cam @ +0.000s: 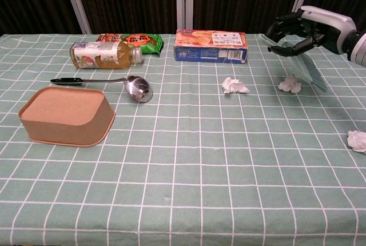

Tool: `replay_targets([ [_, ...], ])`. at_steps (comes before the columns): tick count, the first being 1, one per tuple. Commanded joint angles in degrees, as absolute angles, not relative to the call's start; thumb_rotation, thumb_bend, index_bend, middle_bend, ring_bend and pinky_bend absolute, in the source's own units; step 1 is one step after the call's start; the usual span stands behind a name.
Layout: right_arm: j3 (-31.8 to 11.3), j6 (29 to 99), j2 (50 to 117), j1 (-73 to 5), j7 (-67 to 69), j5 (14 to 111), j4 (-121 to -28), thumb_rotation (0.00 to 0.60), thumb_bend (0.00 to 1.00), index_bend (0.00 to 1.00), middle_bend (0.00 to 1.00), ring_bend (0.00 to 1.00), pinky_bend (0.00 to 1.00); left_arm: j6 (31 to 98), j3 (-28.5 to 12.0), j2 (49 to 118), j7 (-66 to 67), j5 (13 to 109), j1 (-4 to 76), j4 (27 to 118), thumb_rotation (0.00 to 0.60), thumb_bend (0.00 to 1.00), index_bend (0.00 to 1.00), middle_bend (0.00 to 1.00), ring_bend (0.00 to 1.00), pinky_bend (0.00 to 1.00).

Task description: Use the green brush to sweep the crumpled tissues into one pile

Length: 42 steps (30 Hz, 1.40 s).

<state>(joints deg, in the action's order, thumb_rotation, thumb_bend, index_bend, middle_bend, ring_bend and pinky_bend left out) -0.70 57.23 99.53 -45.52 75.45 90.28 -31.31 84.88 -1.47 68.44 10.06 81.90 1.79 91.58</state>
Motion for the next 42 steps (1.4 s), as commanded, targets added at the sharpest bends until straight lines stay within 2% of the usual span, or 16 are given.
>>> replay_targets([
  [1,0.0,53.8,103.0,-46.4,88.4,90.2,-25.4,0.6,0.6,0.85,0.72,0.37,0.15,84.9,-1.5,68.2,10.3,81.8,1.7,92.0,0.6,0.04,0.21,0.17,0.1,0.05],
  [11,1.5,51.9,105.8,-47.3,105.9,91.4,-20.4,0.6,0.62,0.88,0.74,0.39,0.18,85.1,-1.3,67.9,10.7,81.7,1.5,92.9,0.6,0.04,0.21,0.17,0.1,0.05],
  [20,4.3,57.2,106.2,-47.1,118.0,94.7,-21.0,0.6,0.62,0.88,0.75,0.39,0.18,85.3,-1.2,68.0,10.3,82.1,1.4,92.7,0.6,0.04,0.21,0.17,0.1,0.05],
  [32,7.3,64.8,107.5,-48.4,116.1,99.0,-25.2,0.6,0.62,0.89,0.75,0.39,0.18,85.3,-1.1,68.4,9.6,82.0,1.3,92.0,0.6,0.04,0.21,0.17,0.1,0.05],
  [38,6.1,68.4,104.6,-48.7,113.0,98.3,-27.6,0.6,0.62,0.89,0.75,0.39,0.19,85.5,-1.1,68.4,9.0,82.1,1.1,91.7,0.6,0.04,0.21,0.17,0.1,0.05],
  [42,4.1,66.7,102.4,-50.5,110.7,96.7,-29.9,0.6,0.62,0.89,0.75,0.39,0.19,85.3,-1.1,68.5,8.8,82.4,1.3,91.6,0.6,0.04,0.21,0.17,0.1,0.05],
])
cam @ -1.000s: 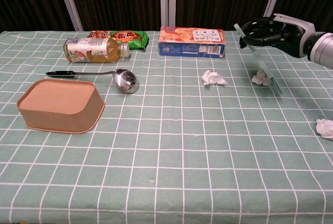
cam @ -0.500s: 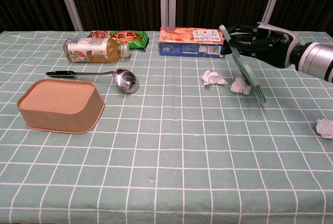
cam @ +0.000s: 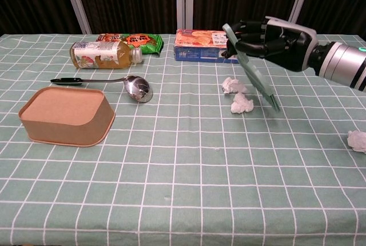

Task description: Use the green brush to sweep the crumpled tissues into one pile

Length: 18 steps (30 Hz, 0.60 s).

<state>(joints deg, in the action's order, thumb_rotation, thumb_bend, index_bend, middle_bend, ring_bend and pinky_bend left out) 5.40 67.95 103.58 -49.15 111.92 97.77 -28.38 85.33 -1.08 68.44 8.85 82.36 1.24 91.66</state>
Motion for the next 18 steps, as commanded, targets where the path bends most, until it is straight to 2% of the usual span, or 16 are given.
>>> replay_targets([
  [1,3.8,66.0,102.1,-51.1,110.3,96.4,-30.4,0.6,0.62,0.89,0.75,0.39,0.19,85.3,-1.1,68.5,8.8,82.5,1.3,91.6,0.6,0.04,0.21,0.17,0.1,0.05],
  [10,2.7,52.3,104.6,-59.5,113.4,95.1,-28.4,0.6,0.62,0.89,0.75,0.39,0.19,85.2,-1.2,68.2,9.3,82.1,1.3,92.1,0.6,0.04,0.21,0.17,0.1,0.05],
  [18,4.9,45.3,108.3,-63.0,120.8,96.1,-23.7,0.6,0.62,0.89,0.75,0.39,0.19,84.9,-1.3,68.1,9.7,81.6,1.3,92.4,0.6,0.04,0.21,0.17,0.1,0.05],
])
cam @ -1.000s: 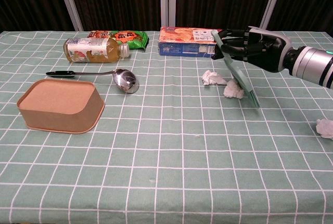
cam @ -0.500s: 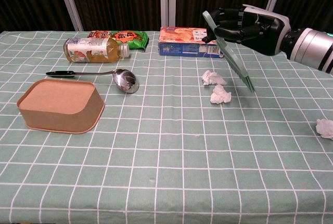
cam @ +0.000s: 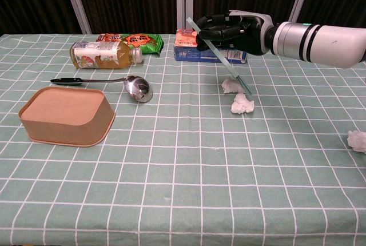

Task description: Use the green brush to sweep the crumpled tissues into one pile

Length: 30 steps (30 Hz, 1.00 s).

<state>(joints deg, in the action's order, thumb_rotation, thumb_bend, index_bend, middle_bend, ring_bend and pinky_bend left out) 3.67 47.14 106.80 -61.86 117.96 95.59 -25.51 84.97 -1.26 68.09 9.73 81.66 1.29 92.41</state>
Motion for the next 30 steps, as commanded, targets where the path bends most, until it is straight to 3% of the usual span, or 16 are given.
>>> replay_targets([
  [1,5.3,45.6,108.3,-63.0,121.8,96.4,-23.6,0.6,0.62,0.89,0.75,0.39,0.19,84.9,-1.3,68.1,9.6,81.6,1.3,92.3,0.6,0.04,0.21,0.17,0.1,0.05],
  [8,10.1,52.9,105.9,-61.2,130.8,100.4,-25.9,0.6,0.63,0.89,0.75,0.39,0.19,84.7,-1.3,68.5,9.1,81.7,1.4,91.7,0.6,0.04,0.21,0.17,0.1,0.05],
  [19,13.3,62.3,101.1,-58.6,139.0,102.5,-32.1,0.6,0.63,0.89,0.75,0.39,0.19,85.5,-1.1,68.8,8.5,82.4,1.1,91.3,0.6,0.04,0.21,0.17,0.1,0.05],
  [26,10.9,67.1,96.9,-55.6,131.6,99.8,-36.7,0.6,0.63,0.89,0.75,0.39,0.19,85.6,-1.3,68.9,8.3,82.9,1.3,91.0,0.6,0.04,0.21,0.17,0.1,0.05],
  [30,9.8,69.1,92.9,-52.6,119.1,98.1,-42.7,0.6,0.63,0.89,0.75,0.4,0.19,85.8,-1.3,68.9,8.0,83.1,1.4,90.9,0.6,0.04,0.21,0.17,0.1,0.05],
])
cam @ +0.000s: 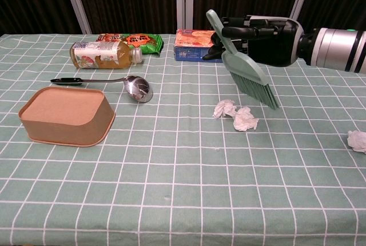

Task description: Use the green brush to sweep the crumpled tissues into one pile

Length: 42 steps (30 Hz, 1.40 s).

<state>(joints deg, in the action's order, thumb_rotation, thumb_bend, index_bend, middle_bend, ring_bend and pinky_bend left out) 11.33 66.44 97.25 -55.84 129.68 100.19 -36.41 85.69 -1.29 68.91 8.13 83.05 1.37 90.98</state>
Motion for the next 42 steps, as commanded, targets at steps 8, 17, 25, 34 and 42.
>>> replay_targets([
  [8,10.3,71.5,80.6,-43.4,93.2,92.9,-64.0,0.6,0.62,0.89,0.75,0.4,0.18,85.3,-1.6,69.0,7.3,83.7,2.1,90.2,0.6,0.04,0.21,0.17,0.1,0.05],
  [17,10.5,75.9,75.8,-32.2,75.8,87.3,-73.3,0.6,0.62,0.89,0.75,0.39,0.18,84.3,-2.0,69.5,6.8,84.0,3.3,89.5,0.6,0.04,0.21,0.17,0.1,0.05],
  [25,8.0,76.4,80.7,-24.6,76.0,83.2,-65.2,0.6,0.62,0.89,0.75,0.39,0.18,83.9,-1.9,69.8,5.9,84.4,3.7,89.3,0.6,0.04,0.21,0.17,0.1,0.05],
  [34,4.6,73.2,90.0,-23.3,78.7,83.8,-53.2,0.6,0.62,0.89,0.75,0.4,0.18,84.2,-1.6,69.7,5.7,84.1,3.3,89.6,0.6,0.04,0.21,0.17,0.1,0.05],
  [42,2.7,71.4,97.5,-24.0,83.4,85.9,-45.9,0.6,0.62,0.89,0.76,0.4,0.18,84.2,-1.6,69.8,5.5,84.1,3.4,89.5,0.6,0.04,0.21,0.17,0.1,0.05],
])
